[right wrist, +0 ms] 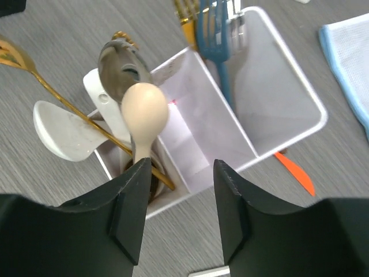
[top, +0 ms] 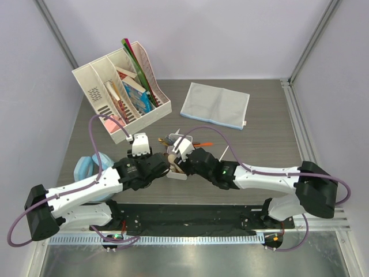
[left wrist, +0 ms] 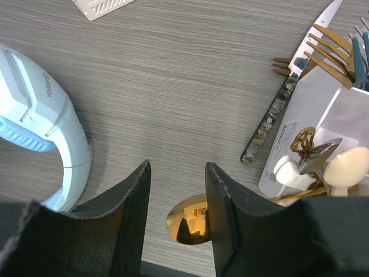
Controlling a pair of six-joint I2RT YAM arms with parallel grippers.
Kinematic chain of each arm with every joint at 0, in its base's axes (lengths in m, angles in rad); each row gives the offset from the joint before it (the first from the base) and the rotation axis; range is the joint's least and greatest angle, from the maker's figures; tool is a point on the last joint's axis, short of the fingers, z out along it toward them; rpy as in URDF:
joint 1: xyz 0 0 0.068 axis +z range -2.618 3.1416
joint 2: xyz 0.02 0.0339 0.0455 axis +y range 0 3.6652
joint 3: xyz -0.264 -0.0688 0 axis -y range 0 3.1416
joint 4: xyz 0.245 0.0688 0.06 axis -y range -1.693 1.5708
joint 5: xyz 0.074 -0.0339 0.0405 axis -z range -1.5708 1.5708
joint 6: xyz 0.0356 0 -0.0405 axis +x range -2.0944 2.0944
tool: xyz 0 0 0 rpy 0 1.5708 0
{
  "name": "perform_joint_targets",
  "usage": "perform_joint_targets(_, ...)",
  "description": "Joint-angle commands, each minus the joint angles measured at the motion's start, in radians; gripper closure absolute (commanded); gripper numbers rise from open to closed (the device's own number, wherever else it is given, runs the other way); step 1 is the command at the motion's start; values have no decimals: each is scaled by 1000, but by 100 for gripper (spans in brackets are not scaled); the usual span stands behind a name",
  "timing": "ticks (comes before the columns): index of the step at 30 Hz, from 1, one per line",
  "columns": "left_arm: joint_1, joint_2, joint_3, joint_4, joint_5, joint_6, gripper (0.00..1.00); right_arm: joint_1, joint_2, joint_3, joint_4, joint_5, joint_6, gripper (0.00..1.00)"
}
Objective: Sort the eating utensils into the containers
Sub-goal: Place the spoon in the storage box, then pick up the chopstick from the center of the board.
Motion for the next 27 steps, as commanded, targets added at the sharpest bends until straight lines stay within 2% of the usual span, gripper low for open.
perform_joint_targets(1, 5, -2, 19, 31, -29, 5, 56, 4, -124, -30, 48, 84, 34, 45)
perform_joint_targets(4, 5, -5, 18, 37, -29, 3, 56, 3, -173, -41, 47, 133, 43, 47)
perform_joint_targets(7, 5, -9, 23, 15, -37, -10, 56, 1, -224, -31, -4, 336, 141, 44)
perform_joint_targets(9, 5, -25, 21, 2, -38, -17, 56, -20, -247, -18, -93, 482, 231, 41)
perform_joint_targets(10, 5, -32, 15, 0, -40, -20, 57, -40, -259, -5, -133, 509, 270, 41)
perform_joint_targets(11, 5, -42, 10, -3, -40, -21, 57, -87, -259, 22, -247, 515, 305, 41)
perform_joint_targets(14, 5, -78, -14, 6, -41, -23, 57, -184, -243, 41, -384, 481, 455, 45)
perform_joint_targets(18, 5, -106, -36, 18, -41, -27, 56, -411, -158, 62, -484, 317, 600, 46)
perform_joint_targets(19, 5, -108, -36, 18, -41, -27, 57, -440, -138, 64, -489, 230, 629, 46)
perform_joint_targets(27, 5, -95, -33, 3, -43, -33, 57, -499, 92, 114, -487, 63, 649, 44)
